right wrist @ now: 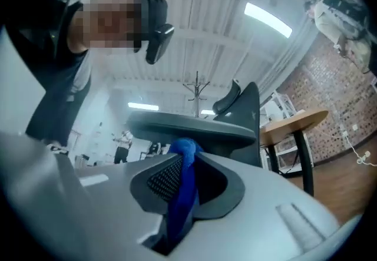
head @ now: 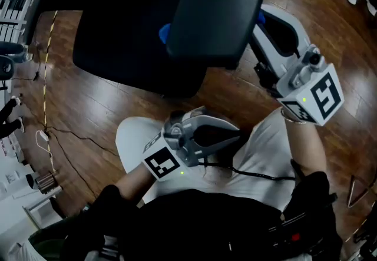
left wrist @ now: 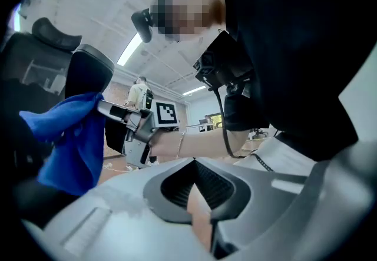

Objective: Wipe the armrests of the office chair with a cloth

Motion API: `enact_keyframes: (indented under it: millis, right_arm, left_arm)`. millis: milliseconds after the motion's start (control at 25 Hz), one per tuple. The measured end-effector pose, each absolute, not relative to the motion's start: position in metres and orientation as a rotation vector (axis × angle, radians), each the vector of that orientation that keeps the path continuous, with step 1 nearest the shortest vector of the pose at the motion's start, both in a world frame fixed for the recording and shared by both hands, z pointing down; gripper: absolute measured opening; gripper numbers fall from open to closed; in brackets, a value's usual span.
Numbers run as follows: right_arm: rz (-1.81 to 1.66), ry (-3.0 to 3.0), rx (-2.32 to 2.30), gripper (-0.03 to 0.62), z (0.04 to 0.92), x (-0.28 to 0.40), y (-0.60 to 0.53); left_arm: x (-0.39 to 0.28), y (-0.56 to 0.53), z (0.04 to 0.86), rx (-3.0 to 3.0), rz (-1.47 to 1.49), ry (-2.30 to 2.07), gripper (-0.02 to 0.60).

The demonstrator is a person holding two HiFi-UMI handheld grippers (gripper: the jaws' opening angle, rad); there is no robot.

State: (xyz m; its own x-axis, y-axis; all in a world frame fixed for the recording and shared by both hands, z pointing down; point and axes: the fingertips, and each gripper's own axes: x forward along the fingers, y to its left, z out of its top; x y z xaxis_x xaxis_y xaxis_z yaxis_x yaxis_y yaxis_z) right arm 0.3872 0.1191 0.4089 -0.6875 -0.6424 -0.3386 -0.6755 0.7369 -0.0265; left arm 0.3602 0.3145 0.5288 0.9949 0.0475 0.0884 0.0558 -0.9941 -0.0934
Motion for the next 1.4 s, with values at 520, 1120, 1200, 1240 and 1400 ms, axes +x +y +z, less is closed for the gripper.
enact_keyframes:
  millis: [520,1120,1200,1240,1400]
  right_arm:
    - [-0.227,2.236,-0.817,0.040,0.402,0.399,0.093]
    - [0.619,2.603,-0.757,0.040,0.389,0.320,0.181]
    - [0.658,2.603,-0.803,0.040,0.388,0.326,0.176]
    - [0.669,2.596,-0.861,0.040,0.387,0.330,0.168]
    - [0.678,2.539,-1.138,0.040,0.388,0.360,0.127]
  left_arm:
    - [0.362,0.304,0.558,-3.106,0.011,0.247,0.006]
    - [0.378,0.270,0.598,-3.132,-0.049,0.313,0.006]
    - [0.381,0.268,0.598,-3.157,-0.030,0.281,0.006]
    - [0.381,0.265,0.599,-3.163,-0.033,0.266,0.006]
    - [0.370,0.256,0.618,-3.161,-0.142,0.256,0.006]
